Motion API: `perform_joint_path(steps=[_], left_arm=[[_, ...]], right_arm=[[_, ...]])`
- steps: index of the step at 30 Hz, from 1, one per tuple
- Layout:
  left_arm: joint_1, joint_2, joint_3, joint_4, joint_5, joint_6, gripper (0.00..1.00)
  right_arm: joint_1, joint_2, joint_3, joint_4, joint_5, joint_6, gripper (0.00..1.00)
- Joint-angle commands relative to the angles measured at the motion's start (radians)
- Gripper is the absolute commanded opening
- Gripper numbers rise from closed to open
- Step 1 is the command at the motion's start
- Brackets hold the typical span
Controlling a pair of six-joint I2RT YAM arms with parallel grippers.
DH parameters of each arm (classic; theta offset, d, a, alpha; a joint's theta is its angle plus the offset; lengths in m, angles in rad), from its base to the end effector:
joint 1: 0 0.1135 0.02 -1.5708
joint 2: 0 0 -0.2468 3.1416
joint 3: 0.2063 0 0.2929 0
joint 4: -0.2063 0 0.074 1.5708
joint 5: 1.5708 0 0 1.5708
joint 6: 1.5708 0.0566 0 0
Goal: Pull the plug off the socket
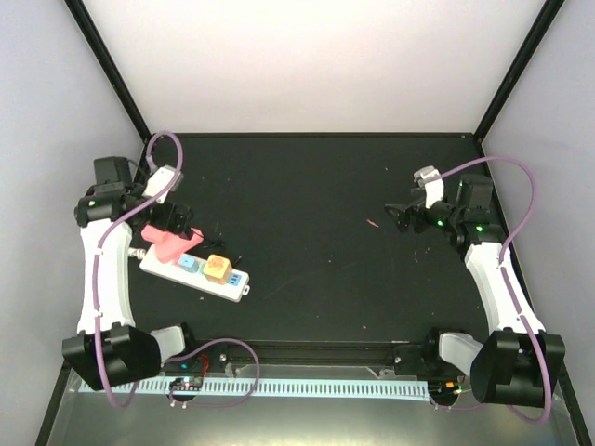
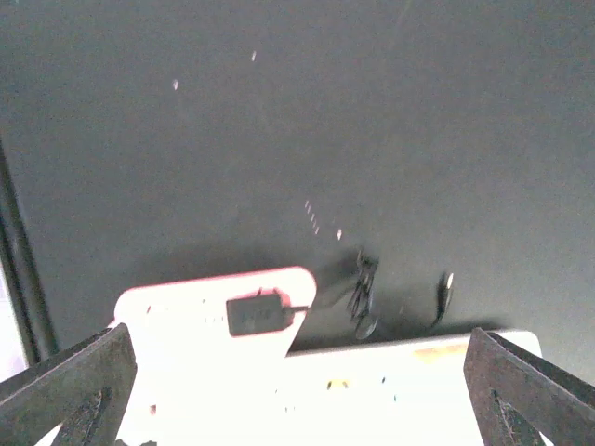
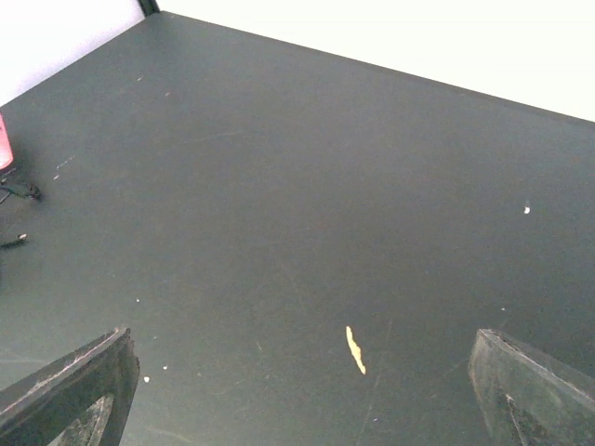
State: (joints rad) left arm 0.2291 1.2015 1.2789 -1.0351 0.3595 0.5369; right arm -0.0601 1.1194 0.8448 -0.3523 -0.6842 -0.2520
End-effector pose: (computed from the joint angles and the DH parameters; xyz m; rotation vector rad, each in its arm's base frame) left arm 0.2822 0.0454 0.3218 0.5133 2.3922 -0.1228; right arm 0.3016 0.0177 0.2464 -0.5691 2.0114 0.5603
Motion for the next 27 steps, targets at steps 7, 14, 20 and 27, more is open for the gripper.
perform_joint_path(steps=[7, 14, 20, 27], left_arm=[[0.298, -0.147, -0.227, -0.198, -0.063, 0.438, 0.99], [0.446, -0.172, -0.452, -0.117, -0.120, 0.629, 0.89], [0.447, -0.184, -0.667, 0.077, -0.193, 0.756, 0.80], [0.443, -0.188, -0.804, 0.244, -0.157, 0.898, 0.49]], right_arm=[[0.009, -0.005, 0.022, -0.058, -0.095, -0.085, 1.00], [0.009, -0.003, 0.026, -0.078, -0.109, -0.101, 1.00], [0.009, 0.004, 0.034, -0.091, -0.114, -0.106, 1.00], [0.009, 0.013, 0.037, -0.096, -0.121, -0.104, 1.00]])
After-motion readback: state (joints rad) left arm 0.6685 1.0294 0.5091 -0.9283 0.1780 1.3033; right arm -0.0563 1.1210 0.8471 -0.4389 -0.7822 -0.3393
